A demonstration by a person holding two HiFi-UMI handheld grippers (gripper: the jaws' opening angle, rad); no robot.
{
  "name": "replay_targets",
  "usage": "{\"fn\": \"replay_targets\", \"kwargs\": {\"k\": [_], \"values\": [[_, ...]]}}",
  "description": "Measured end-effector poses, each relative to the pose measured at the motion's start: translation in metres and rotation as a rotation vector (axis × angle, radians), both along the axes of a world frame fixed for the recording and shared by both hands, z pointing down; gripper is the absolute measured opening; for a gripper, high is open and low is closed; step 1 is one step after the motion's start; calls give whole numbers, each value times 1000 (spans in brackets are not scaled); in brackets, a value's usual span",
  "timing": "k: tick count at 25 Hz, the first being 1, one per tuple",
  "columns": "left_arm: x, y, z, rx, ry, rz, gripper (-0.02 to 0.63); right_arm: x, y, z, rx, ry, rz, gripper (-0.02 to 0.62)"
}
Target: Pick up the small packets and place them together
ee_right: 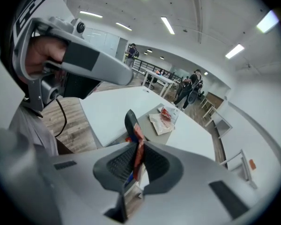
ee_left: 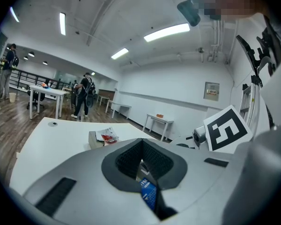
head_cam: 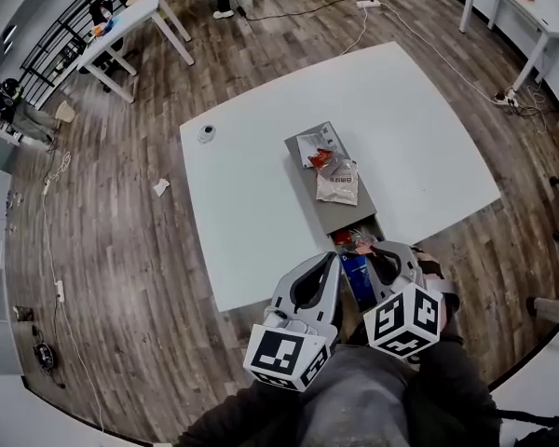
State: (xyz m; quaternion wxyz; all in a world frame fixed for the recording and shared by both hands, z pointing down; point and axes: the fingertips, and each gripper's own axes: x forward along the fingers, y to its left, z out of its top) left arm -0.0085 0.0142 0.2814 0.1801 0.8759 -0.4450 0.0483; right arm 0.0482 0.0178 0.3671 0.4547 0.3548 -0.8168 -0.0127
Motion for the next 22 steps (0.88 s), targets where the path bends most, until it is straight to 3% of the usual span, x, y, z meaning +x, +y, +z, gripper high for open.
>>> {"fn": "replay_targets", "kwargs": {"k": [10, 15, 22], "values": [[-36, -65, 1, -4, -21, -57, -5, -23, -96, -30, 117, -59, 23, 38], [-54, -88, 15, -38, -27, -88, -5, -36, -118, -9, 55, -41, -4, 43], [-62, -94, 32, -83, -26, -102, -5, -41, -118, 20, -31, 0, -30, 164]]}}
